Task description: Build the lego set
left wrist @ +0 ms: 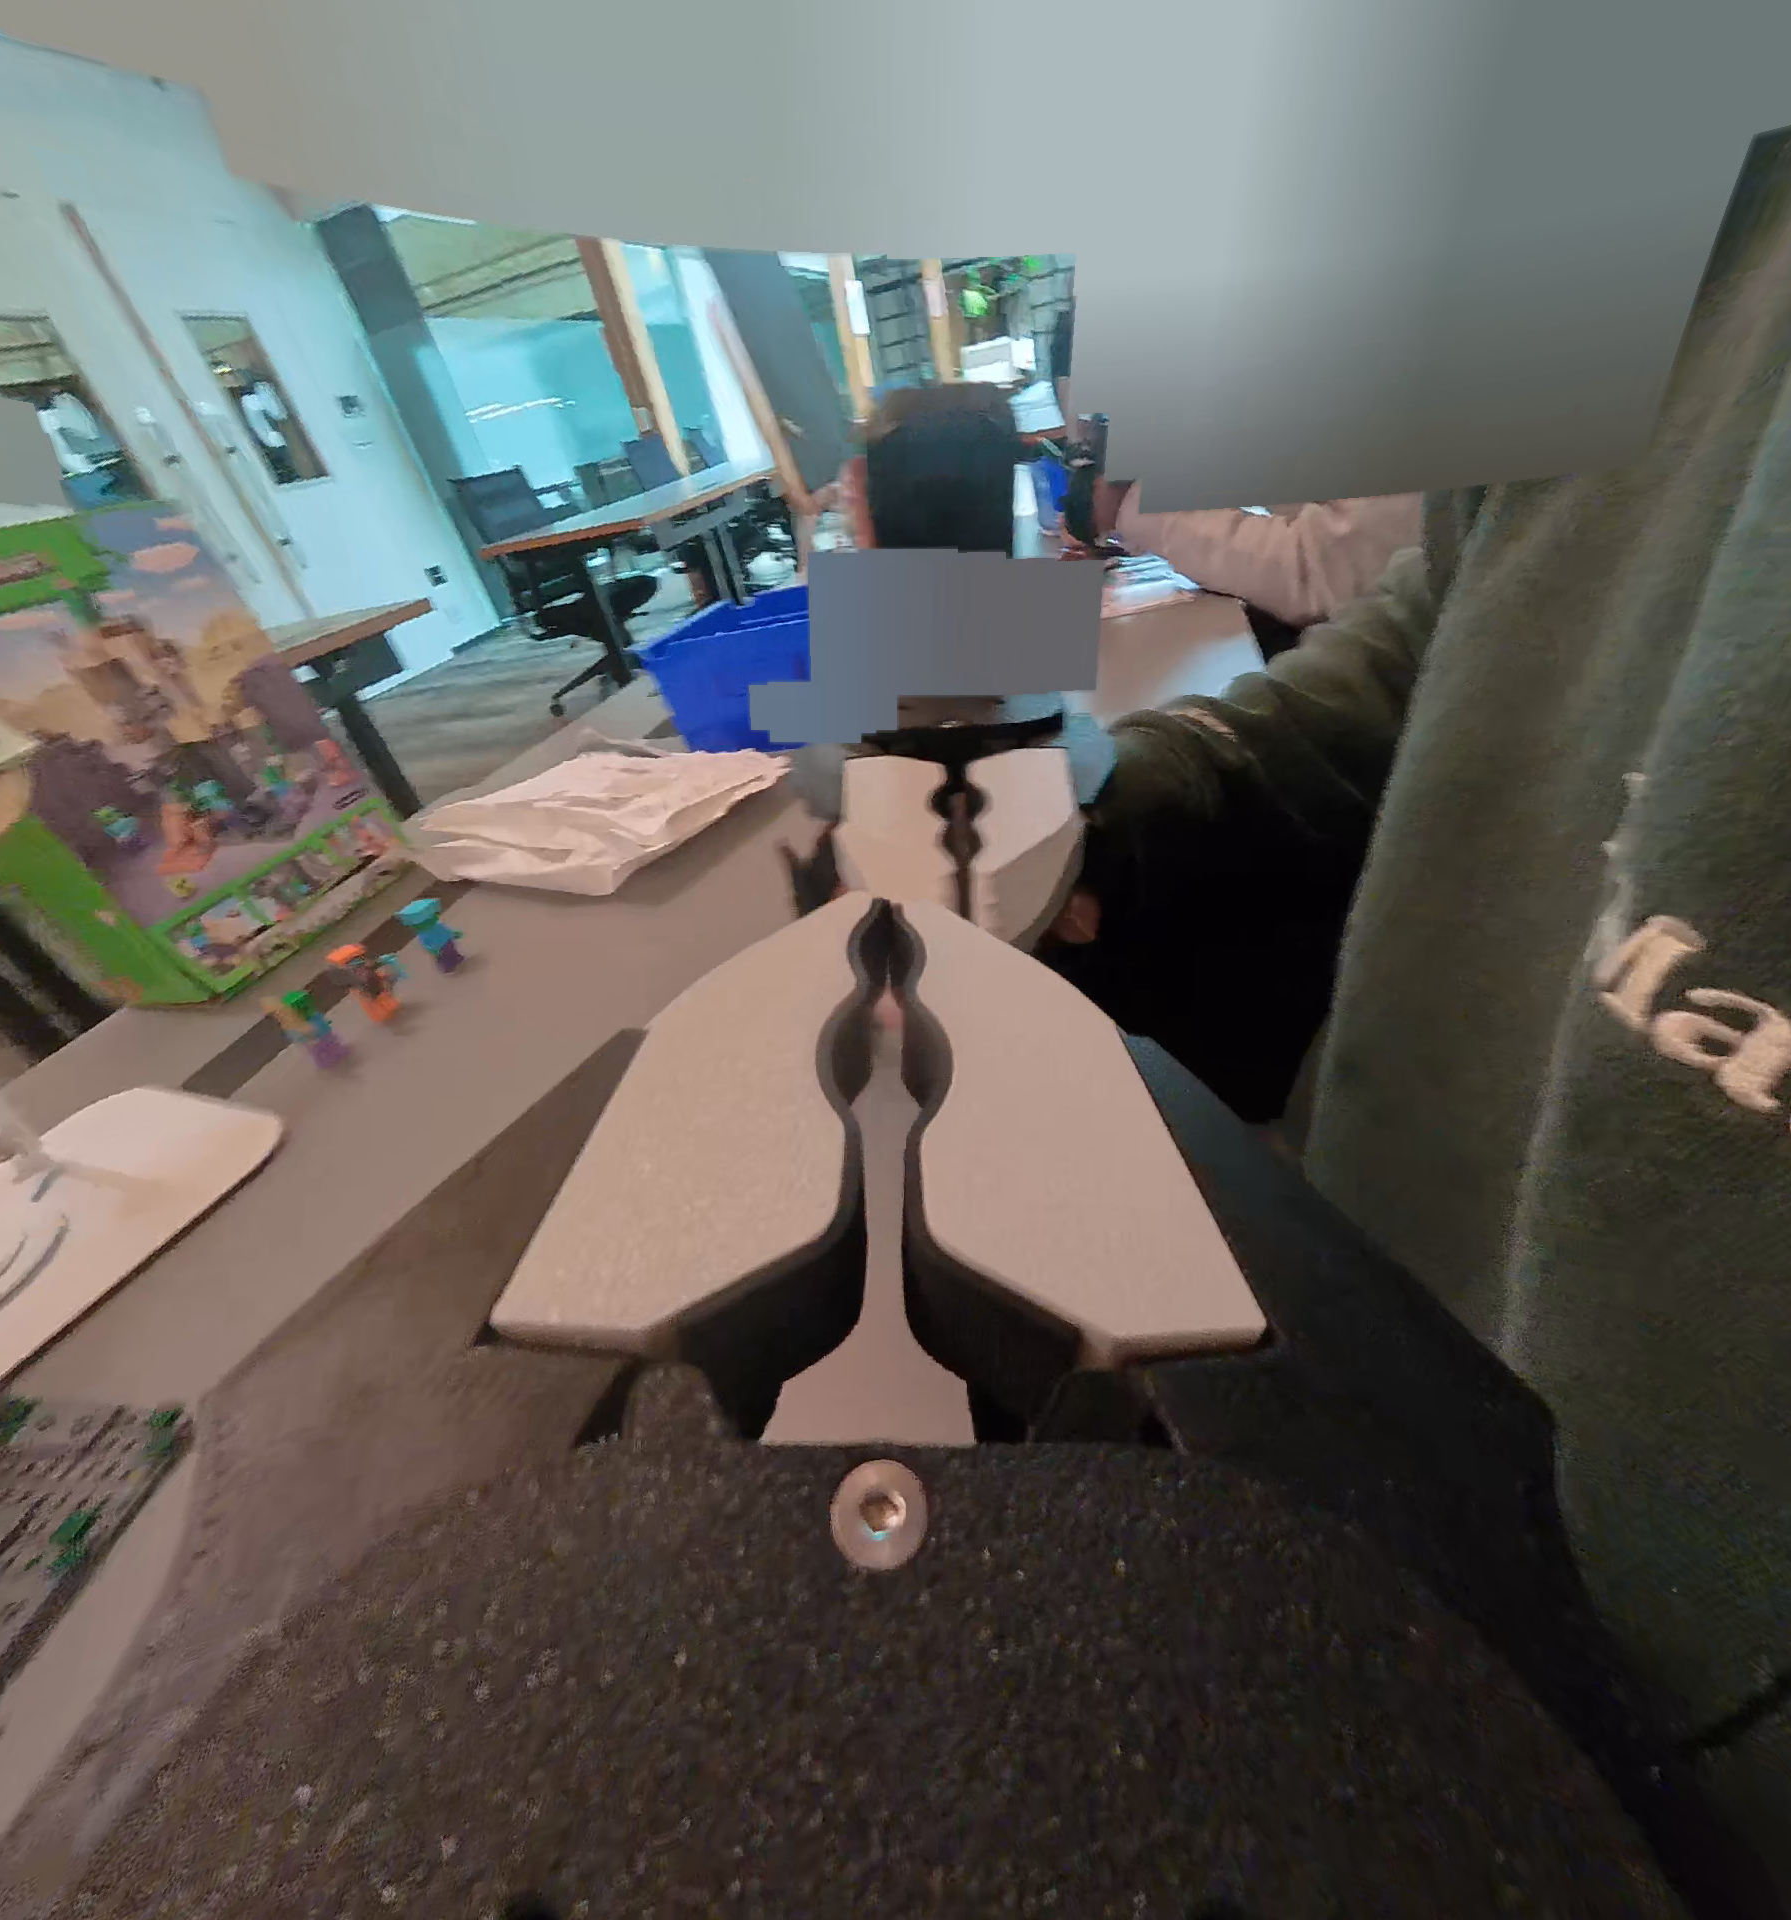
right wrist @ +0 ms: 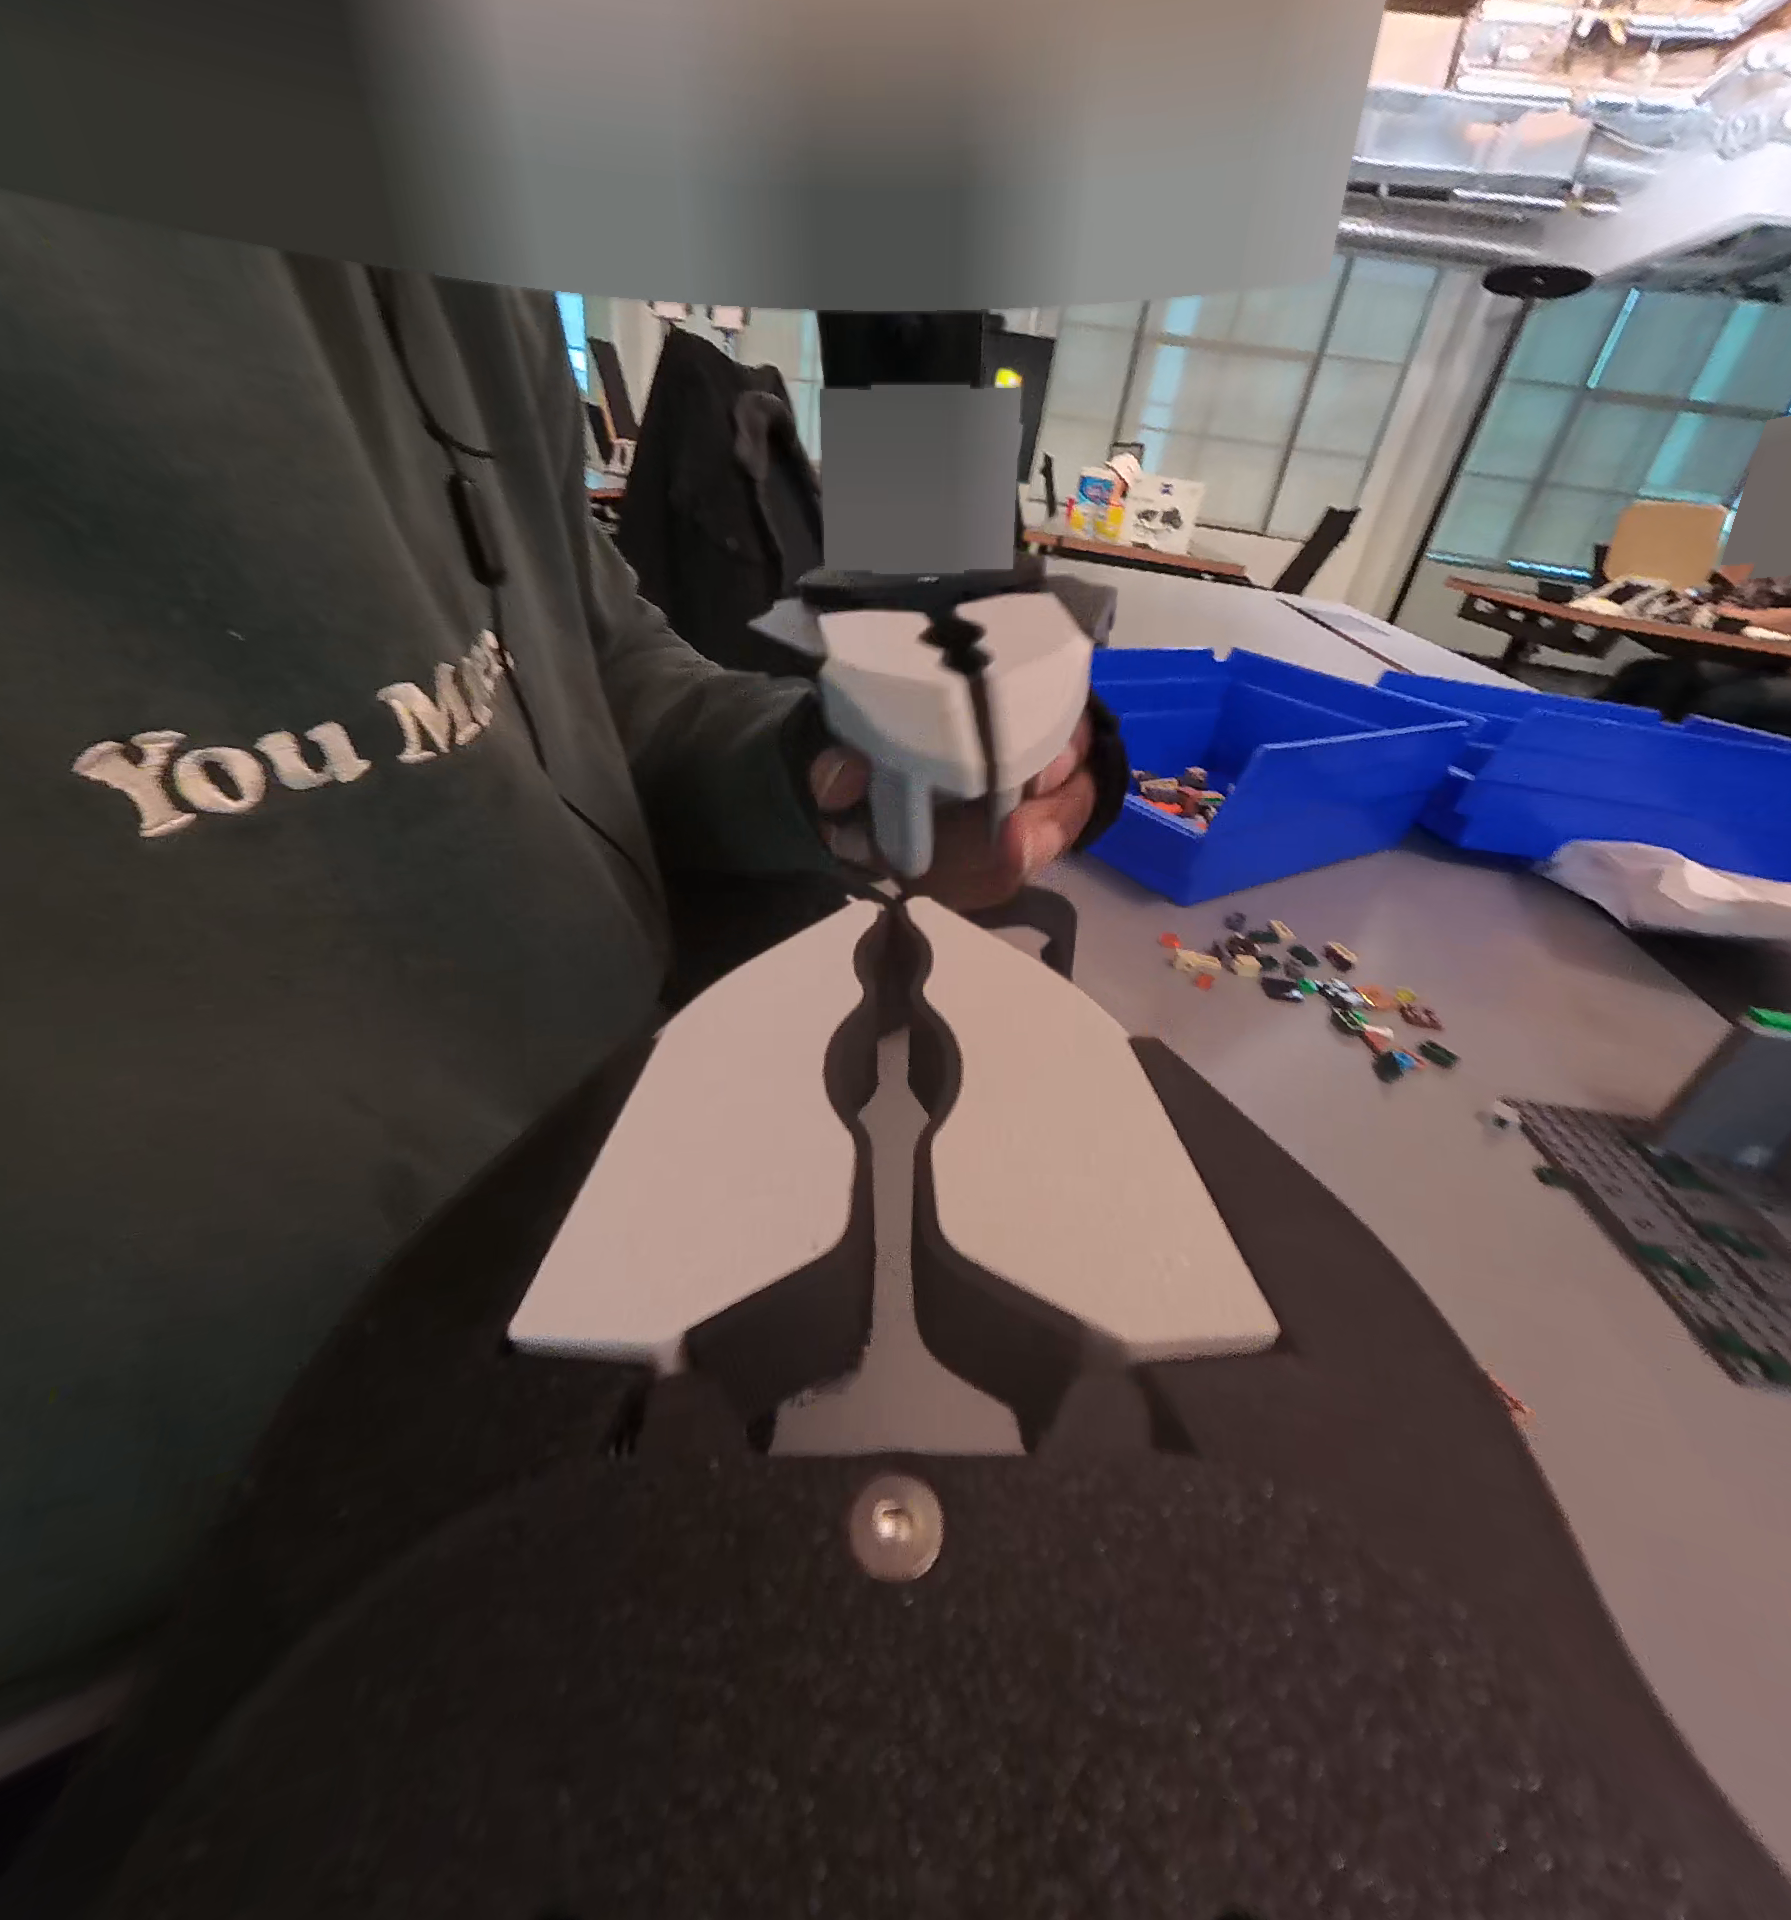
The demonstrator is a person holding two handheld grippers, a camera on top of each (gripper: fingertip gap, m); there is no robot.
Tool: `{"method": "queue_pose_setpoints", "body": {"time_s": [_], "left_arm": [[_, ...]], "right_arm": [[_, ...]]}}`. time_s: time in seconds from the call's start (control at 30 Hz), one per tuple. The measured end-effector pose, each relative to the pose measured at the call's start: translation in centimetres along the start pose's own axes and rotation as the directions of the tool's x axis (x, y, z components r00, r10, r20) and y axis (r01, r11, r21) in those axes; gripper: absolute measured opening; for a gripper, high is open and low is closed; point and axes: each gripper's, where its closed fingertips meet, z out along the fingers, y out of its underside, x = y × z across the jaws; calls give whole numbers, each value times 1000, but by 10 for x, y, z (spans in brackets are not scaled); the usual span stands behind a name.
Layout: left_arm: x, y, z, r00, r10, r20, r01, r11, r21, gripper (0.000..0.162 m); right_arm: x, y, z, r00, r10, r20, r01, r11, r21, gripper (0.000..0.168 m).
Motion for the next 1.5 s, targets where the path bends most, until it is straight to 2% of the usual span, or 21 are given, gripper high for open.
{"method": "queue_pose_setpoints", "body": {"time_s": [0.23,0.27,0.33,0.47,0.63,0.8,0.9,1.0,1.1,1.17,1.23,1.3,1.37,1.4,1.5], "left_arm": [[-61,11,-43,977,-57,207,67,997,-42,0],[-66,16,-47,973,-60,221,75,995,-62,4],[-75,33,-54,966,-77,246,113,985,-133,15],[-92,73,-68,948,-54,315,149,946,-287,22],[-110,125,-81,929,-47,366,223,862,-455,29],[-135,163,-84,917,-43,397,281,776,-564,28],[-149,182,-82,920,-11,391,279,720,-636,29],[-158,190,-76,917,-35,396,308,694,-651,28],[-159,193,-70,912,-100,398,359,664,-656,12],[-155,192,-65,913,-144,381,376,657,-654,12],[-139,183,-51,896,-304,325,444,657,-609,11],[-115,166,-35,838,-505,208,526,642,-558,11],[-91,147,-20,741,-666,82,600,602,-527,11],[-81,140,-15,706,-707,35,611,584,-534,11],[-56,127,0,675,-733,-83,570,589,-573,11]], "right_arm": [[12,13,-2,998,3,-61,-9,996,-88,4],[13,17,-2,998,-2,-64,-6,993,-117,4],[14,26,-3,998,-6,-68,-7,984,-179,5],[21,44,-7,995,28,-97,-54,960,-274,8],[24,62,-8,994,61,-96,-93,922,-375,12],[14,81,2,998,52,-40,-65,882,-467,12],[12,84,5,997,68,-35,-77,885,-459,12],[11,84,3,996,76,-39,-85,889,-450,11],[12,85,0,995,81,-53,-96,892,-443,10],[18,86,-2,994,78,-78,-105,890,-445,9],[28,89,-7,989,75,-129,-126,883,-451,9],[40,91,-12,979,71,-189,-151,880,-449,9],[50,90,-16,972,39,-233,-141,886,-441,13],[52,88,-17,971,5,-240,-113,892,-438,15],[55,86,-15,962,-141,-235,15,884,-467,19]]}}
